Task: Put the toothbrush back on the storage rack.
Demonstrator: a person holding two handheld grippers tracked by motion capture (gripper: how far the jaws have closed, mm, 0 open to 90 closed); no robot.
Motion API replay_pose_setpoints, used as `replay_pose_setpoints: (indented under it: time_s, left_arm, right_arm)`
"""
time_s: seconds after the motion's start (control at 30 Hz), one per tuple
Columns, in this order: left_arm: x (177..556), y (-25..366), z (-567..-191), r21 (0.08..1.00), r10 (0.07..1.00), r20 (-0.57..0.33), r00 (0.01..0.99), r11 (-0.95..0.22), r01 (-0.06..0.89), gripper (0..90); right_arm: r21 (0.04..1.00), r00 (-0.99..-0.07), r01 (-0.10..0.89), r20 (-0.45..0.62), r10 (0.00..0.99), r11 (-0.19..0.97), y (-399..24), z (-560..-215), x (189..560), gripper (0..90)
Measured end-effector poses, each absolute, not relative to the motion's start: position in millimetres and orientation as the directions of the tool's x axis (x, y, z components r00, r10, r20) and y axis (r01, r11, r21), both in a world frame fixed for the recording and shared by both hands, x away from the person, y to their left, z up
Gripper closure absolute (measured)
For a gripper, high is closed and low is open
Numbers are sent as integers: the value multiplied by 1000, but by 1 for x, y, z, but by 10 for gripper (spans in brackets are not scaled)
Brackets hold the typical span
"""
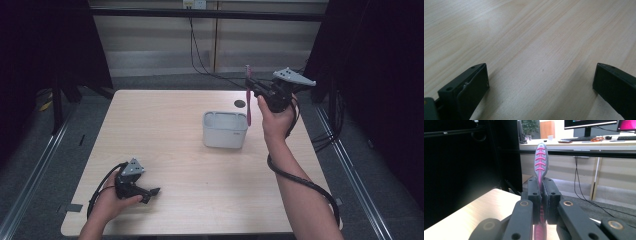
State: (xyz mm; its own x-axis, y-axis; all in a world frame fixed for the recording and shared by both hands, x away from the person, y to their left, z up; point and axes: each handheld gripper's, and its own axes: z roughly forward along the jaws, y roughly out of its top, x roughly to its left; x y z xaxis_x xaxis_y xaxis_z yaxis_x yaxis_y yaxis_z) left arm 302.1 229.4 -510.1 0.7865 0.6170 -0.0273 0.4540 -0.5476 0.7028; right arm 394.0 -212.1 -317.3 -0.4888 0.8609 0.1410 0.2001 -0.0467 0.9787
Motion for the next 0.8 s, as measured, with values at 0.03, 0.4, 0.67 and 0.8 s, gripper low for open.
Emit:
replay_pose_setpoints:
  time_s: [0.03,0.4,0.67,0.8]
  left_arm:
    - [302,229,-510,702,617,-26,786,-548,454,0]
    - [302,229,-510,704,616,-25,787,-548,452,0]
    - [302,229,-510,704,616,-25,787,-548,452,0]
    - [302,229,-510,704,616,-25,787,-548,451,0]
  right_arm:
    - [979,-493,197,139,859,-45,-212,-318,394,857]
    - [984,-519,172,123,846,-38,-206,-325,400,856]
    - [985,-522,170,127,843,-44,-205,-329,404,856]
    - [986,-523,165,120,844,-38,-205,-331,406,856]
